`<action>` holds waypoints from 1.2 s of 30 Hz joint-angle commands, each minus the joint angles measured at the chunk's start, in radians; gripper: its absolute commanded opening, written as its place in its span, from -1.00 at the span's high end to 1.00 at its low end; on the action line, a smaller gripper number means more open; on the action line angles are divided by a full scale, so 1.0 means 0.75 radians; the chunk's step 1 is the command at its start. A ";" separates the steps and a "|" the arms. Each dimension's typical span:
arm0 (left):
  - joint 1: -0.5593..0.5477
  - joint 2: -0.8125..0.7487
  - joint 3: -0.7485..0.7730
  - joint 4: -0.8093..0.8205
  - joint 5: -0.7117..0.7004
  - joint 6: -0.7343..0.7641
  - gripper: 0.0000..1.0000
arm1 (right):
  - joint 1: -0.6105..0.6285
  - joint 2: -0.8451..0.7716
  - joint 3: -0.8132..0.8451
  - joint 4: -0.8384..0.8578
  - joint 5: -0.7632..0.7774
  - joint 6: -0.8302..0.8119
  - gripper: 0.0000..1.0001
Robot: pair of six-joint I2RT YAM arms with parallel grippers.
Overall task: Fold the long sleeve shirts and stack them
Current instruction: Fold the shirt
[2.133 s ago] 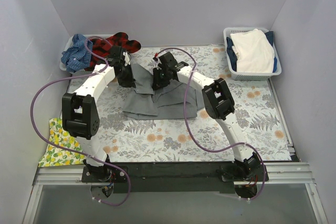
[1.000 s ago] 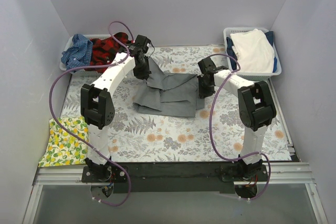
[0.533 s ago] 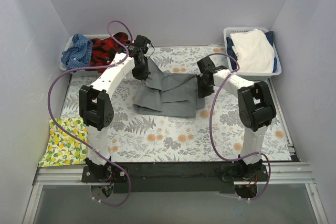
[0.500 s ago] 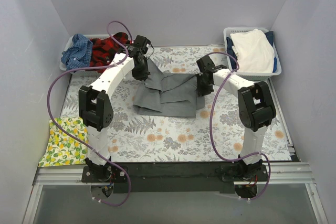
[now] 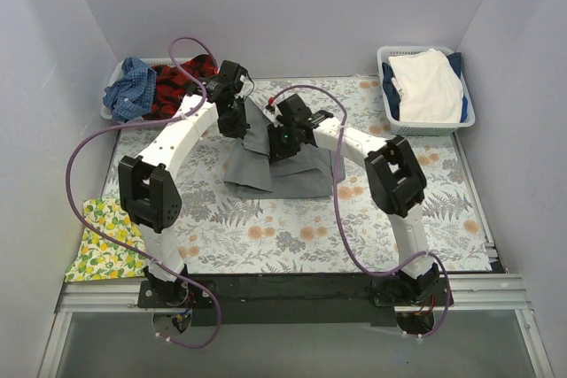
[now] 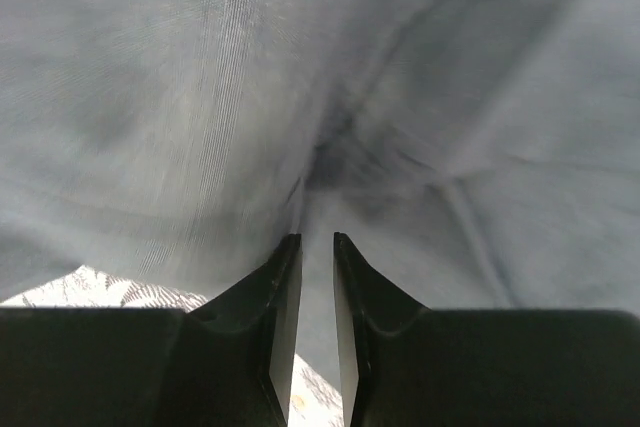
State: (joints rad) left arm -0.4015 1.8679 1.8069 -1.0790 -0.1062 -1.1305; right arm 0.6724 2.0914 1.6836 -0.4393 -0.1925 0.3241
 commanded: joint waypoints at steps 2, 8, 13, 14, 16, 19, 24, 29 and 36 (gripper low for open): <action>-0.003 -0.130 -0.035 0.027 0.031 0.016 0.91 | 0.059 0.171 0.132 0.036 -0.187 0.024 0.46; -0.003 -0.128 -0.045 0.044 0.062 0.020 0.91 | 0.134 0.238 0.173 0.060 -0.334 -0.013 0.55; -0.005 -0.118 -0.049 0.042 0.037 0.029 0.90 | 0.124 0.171 0.114 0.066 -0.135 0.065 0.54; -0.003 -0.118 -0.053 0.040 0.025 0.033 0.90 | 0.112 0.147 0.073 0.074 -0.106 0.073 0.54; -0.003 -0.122 -0.059 0.032 0.007 0.035 0.90 | 0.071 0.075 0.040 0.085 -0.014 0.100 0.54; -0.003 -0.118 -0.061 0.021 -0.018 0.037 0.90 | 0.020 -0.003 -0.021 0.087 0.083 0.120 0.53; -0.005 -0.124 -0.057 0.015 -0.028 0.037 0.91 | -0.046 -0.070 -0.087 0.054 0.169 0.118 0.48; -0.003 -0.122 -0.069 0.005 -0.042 0.029 0.91 | -0.111 -0.150 -0.130 0.025 0.220 0.114 0.46; -0.003 -0.059 -0.012 -0.034 -0.079 -0.008 0.91 | -0.280 -0.258 -0.269 -0.048 0.385 0.124 0.46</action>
State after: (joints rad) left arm -0.4015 1.8359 1.7569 -1.0748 -0.1265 -1.1137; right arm 0.5396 1.9709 1.5372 -0.4274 -0.0074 0.4091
